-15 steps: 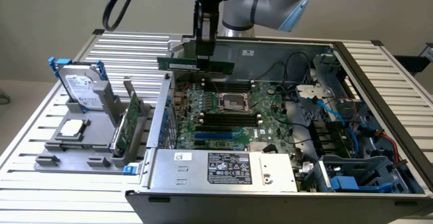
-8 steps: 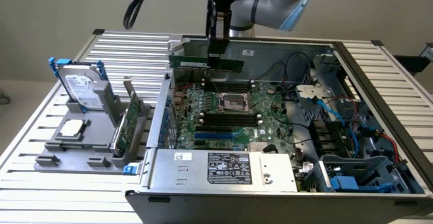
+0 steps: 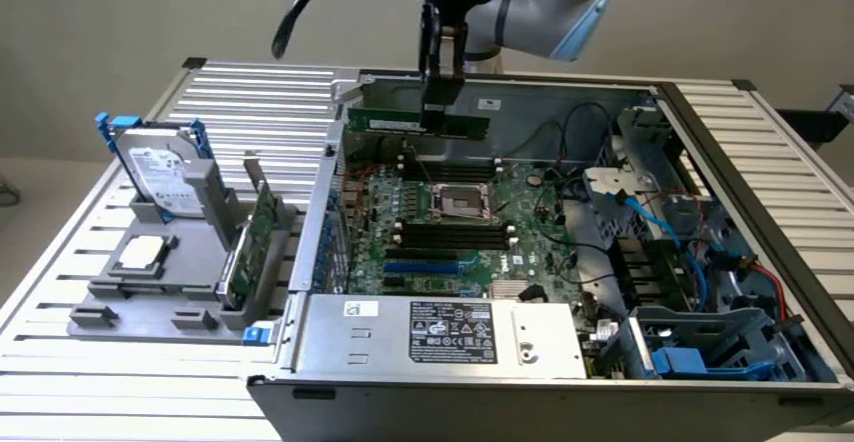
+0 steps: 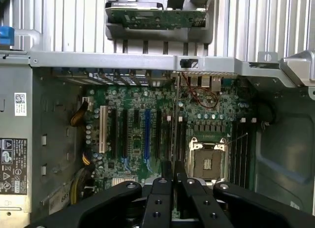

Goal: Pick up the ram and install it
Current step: 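Pick up the ram and move it above insertion slot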

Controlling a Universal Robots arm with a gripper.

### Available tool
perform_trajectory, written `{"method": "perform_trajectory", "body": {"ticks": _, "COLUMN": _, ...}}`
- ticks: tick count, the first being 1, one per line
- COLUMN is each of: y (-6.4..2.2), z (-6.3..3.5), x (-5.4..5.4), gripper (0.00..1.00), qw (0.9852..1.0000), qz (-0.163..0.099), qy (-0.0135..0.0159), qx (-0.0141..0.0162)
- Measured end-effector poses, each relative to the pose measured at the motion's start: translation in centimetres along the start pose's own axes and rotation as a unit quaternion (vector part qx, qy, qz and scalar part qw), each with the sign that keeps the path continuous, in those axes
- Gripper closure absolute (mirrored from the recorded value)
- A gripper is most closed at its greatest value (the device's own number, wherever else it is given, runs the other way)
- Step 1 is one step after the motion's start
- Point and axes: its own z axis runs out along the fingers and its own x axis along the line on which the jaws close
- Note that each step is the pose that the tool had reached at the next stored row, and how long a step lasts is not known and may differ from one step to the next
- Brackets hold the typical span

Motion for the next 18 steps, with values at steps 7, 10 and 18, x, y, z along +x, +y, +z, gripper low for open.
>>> {"method": "perform_trajectory", "body": {"ticks": 7, "y": -2.71, "z": 0.51, "x": -1.1, "gripper": 0.87, "qw": 1.0000, "qz": 0.000, "qy": 0.0000, "qx": 0.0001}}
{"method": "perform_trajectory", "body": {"ticks": 10, "y": -3.96, "z": 0.83, "x": -1.5, "gripper": 0.87, "qw": 1.0000, "qz": 0.000, "qy": 0.0000, "qx": 0.0001}}
{"method": "perform_trajectory", "body": {"ticks": 18, "y": -4.72, "z": 2.05, "x": -2.4, "gripper": 0.87, "qw": 1.0000, "qz": -0.001, "qy": 0.0005, "qx": 0.0042}}
